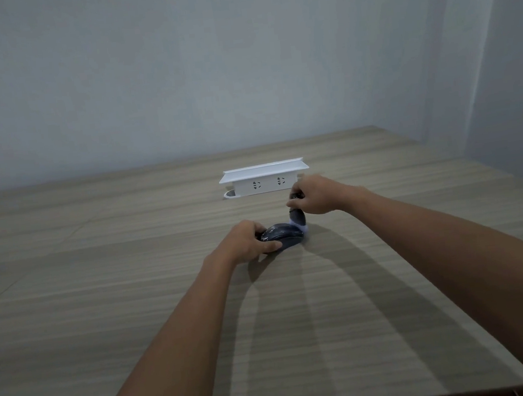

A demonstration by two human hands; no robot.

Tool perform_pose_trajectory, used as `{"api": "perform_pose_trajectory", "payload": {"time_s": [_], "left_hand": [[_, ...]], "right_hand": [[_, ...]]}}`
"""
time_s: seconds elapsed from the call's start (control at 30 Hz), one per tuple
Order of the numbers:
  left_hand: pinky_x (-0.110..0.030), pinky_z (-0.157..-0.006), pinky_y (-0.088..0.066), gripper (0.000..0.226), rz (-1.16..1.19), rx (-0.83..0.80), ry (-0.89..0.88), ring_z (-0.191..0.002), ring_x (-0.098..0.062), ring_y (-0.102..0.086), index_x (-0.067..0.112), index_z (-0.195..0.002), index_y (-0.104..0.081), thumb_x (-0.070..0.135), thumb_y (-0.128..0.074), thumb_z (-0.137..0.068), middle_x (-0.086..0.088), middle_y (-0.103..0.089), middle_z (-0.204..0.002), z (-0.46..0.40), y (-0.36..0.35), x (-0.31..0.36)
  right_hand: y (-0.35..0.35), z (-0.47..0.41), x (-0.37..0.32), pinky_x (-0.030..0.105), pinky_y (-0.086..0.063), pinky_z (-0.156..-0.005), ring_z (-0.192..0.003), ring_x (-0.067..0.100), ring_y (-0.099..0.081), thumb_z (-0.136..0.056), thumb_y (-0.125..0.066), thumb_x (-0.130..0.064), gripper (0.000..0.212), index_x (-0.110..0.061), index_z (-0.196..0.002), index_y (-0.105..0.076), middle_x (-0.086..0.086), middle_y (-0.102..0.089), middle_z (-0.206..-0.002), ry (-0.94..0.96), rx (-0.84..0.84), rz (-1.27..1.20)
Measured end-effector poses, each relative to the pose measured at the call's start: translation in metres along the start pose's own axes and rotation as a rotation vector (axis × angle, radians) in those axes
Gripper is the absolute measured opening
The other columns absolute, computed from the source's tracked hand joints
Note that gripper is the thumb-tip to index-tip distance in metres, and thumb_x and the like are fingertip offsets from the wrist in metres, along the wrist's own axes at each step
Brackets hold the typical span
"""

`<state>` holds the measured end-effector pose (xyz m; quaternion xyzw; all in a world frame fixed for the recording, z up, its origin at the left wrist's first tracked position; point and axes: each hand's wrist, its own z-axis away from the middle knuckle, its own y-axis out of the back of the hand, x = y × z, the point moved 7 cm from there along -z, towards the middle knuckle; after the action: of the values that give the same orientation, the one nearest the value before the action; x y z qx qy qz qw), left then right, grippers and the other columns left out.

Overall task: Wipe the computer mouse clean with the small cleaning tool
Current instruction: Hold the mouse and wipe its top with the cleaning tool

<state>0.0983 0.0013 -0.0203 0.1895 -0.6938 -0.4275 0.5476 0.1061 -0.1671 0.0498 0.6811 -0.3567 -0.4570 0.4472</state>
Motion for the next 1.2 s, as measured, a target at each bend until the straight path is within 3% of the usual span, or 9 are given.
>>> {"api": "perform_pose_trajectory", "payload": {"time_s": [0.1, 0.2, 0.4, 0.57, 0.63, 0.77, 0.87, 1.0, 1.2], "left_hand": [[-0.044, -0.074, -0.053, 0.036, -0.006, 0.011, 0.011, -0.083, -0.03, -0.069, 0.015, -0.095, -0.074, 0.045, -0.076, -0.076, -0.011, -0.075, -0.089, -0.001, 0.001, -0.002], [-0.033, -0.065, -0.043, 0.035, -0.015, 0.022, 0.009, -0.071, -0.021, -0.061, 0.014, -0.096, -0.074, 0.044, -0.075, -0.078, -0.011, -0.074, -0.087, 0.0, 0.001, -0.002], [-0.031, -0.064, -0.042, 0.031, -0.006, 0.026, -0.01, -0.069, -0.017, -0.058, 0.012, -0.095, -0.075, 0.039, -0.075, -0.081, -0.004, -0.07, -0.077, 0.003, 0.001, 0.004], [-0.031, -0.062, -0.04, 0.034, -0.008, 0.048, -0.002, -0.066, -0.017, -0.057, 0.009, -0.096, -0.073, 0.04, -0.075, -0.081, -0.005, -0.069, -0.077, 0.006, 0.002, 0.003], [-0.03, -0.06, -0.038, 0.033, -0.021, 0.049, -0.002, -0.065, -0.018, -0.055, 0.009, -0.095, -0.073, 0.039, -0.075, -0.082, -0.003, -0.066, -0.074, 0.007, 0.003, 0.005], [-0.033, -0.065, -0.044, 0.035, -0.036, 0.038, -0.001, -0.075, -0.024, -0.064, 0.012, -0.1, -0.075, 0.041, -0.075, -0.081, -0.007, -0.072, -0.081, 0.008, 0.003, 0.007], [-0.04, -0.073, -0.052, 0.036, -0.035, 0.031, 0.001, -0.085, -0.029, -0.069, 0.013, -0.101, -0.075, 0.042, -0.075, -0.08, -0.01, -0.075, -0.088, 0.007, 0.003, 0.007], [-0.032, -0.063, -0.042, 0.035, -0.057, 0.03, 0.016, -0.07, -0.022, -0.061, 0.01, -0.097, -0.074, 0.041, -0.074, -0.081, -0.007, -0.071, -0.079, 0.007, 0.004, 0.009], [-0.027, -0.053, -0.031, 0.029, -0.067, 0.062, 0.03, -0.055, -0.012, -0.046, 0.009, -0.082, -0.067, 0.038, -0.074, -0.083, 0.004, -0.053, -0.061, 0.009, 0.005, 0.011]], "right_hand": [[0.005, -0.001, -0.01, 0.028, -0.045, -0.054, -0.054, 0.018, -0.056, -0.096, -0.06, -0.027, 0.03, -0.001, -0.092, -0.074, 0.014, -0.067, -0.074, 0.025, 0.05, -0.144], [0.007, -0.002, -0.01, 0.025, -0.045, -0.047, -0.05, 0.018, -0.056, -0.096, -0.059, -0.026, 0.031, 0.0, -0.089, -0.073, 0.019, -0.067, -0.075, 0.01, 0.05, -0.188], [0.0, -0.002, -0.008, 0.041, -0.056, -0.076, -0.087, 0.032, -0.068, -0.095, -0.061, -0.028, 0.031, 0.0, -0.094, -0.074, 0.016, -0.074, -0.093, -0.011, -0.043, 0.103], [0.01, -0.005, -0.028, 0.026, -0.048, -0.049, -0.04, 0.001, -0.059, -0.097, -0.059, -0.024, 0.027, -0.004, -0.086, -0.072, 0.003, -0.066, -0.069, 0.049, 0.035, -0.082], [0.01, -0.005, -0.029, 0.022, -0.044, -0.046, -0.034, -0.001, -0.054, -0.097, -0.059, -0.023, 0.026, -0.004, -0.086, -0.072, 0.003, -0.064, -0.068, 0.044, 0.041, -0.099], [0.004, -0.004, -0.014, 0.031, -0.047, -0.063, -0.069, 0.024, -0.061, -0.096, -0.059, -0.024, 0.029, 0.001, -0.087, -0.071, 0.015, -0.071, -0.084, -0.007, -0.01, 0.092], [0.0, -0.003, -0.009, 0.038, -0.055, -0.07, -0.077, 0.029, -0.066, -0.095, -0.06, -0.024, 0.029, 0.001, -0.089, -0.074, 0.016, -0.074, -0.089, 0.001, -0.031, 0.119], [0.008, -0.002, -0.016, 0.024, -0.05, -0.049, -0.043, 0.007, -0.061, -0.096, -0.06, -0.025, 0.027, -0.004, -0.086, -0.073, 0.006, -0.07, -0.071, 0.032, 0.008, -0.078], [0.008, 0.008, -0.012, 0.014, -0.041, -0.041, -0.039, 0.005, -0.056, -0.096, -0.059, -0.026, 0.029, -0.002, -0.089, -0.074, 0.01, -0.071, -0.072, 0.058, 0.048, -0.102]]}}
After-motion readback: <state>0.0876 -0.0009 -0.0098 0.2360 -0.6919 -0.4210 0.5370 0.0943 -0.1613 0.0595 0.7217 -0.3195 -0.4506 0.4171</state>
